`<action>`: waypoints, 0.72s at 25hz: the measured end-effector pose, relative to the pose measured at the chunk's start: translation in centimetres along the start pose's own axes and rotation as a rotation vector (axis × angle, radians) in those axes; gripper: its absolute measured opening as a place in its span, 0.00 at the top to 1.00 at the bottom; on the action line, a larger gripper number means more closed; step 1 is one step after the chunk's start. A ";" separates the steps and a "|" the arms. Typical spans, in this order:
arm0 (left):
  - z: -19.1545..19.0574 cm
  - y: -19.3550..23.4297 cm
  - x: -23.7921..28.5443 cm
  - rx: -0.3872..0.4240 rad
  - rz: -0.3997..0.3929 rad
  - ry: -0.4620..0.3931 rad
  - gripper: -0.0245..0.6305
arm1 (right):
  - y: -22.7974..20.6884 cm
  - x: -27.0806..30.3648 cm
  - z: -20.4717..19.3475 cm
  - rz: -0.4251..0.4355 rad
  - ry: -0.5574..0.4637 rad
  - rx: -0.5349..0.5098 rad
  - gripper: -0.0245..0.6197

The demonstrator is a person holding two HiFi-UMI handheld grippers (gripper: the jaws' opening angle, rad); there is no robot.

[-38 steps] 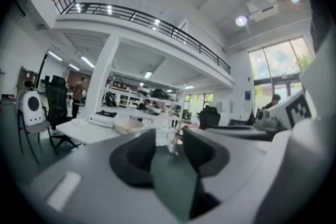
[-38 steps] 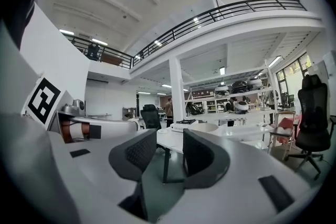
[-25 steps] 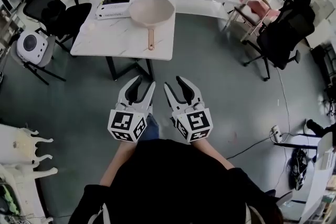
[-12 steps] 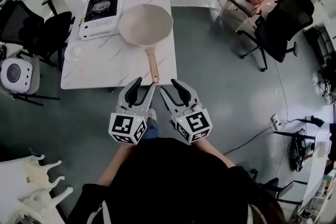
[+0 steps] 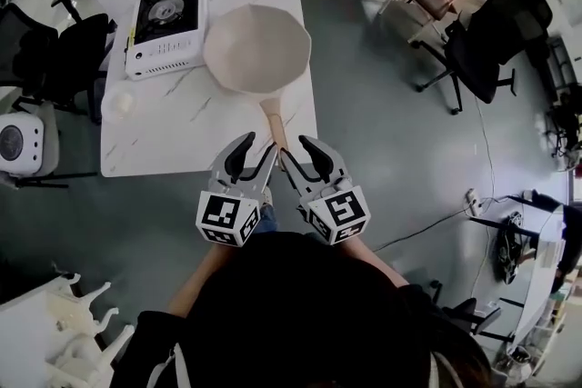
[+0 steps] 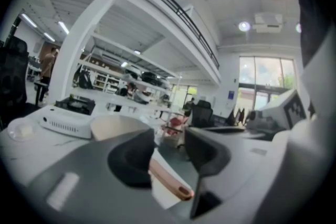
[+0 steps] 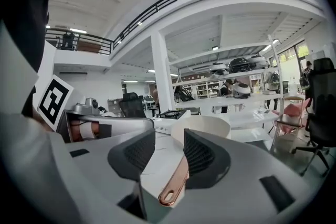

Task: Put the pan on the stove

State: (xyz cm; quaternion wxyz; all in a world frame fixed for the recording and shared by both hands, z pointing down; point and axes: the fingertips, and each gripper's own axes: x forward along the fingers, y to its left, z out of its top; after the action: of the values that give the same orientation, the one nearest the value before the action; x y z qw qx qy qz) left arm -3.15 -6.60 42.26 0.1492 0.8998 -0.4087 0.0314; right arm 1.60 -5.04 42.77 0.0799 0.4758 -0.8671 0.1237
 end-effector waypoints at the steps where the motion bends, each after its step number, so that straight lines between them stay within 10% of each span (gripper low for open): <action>1: -0.1 0.4 0.3 -0.003 -0.004 0.009 0.68 | -0.1 0.4 -0.1 0.001 0.007 0.001 0.75; 18: -2.3 2.8 3.7 -0.129 -0.052 0.120 0.68 | -1.9 3.4 -1.8 0.060 0.117 0.044 0.75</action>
State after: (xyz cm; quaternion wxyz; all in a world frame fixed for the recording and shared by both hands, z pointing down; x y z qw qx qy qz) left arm -2.63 -10.33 45.78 0.2321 0.8951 -0.3766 0.0551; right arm 1.45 -8.23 45.62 0.1164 0.4430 -0.8720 0.1728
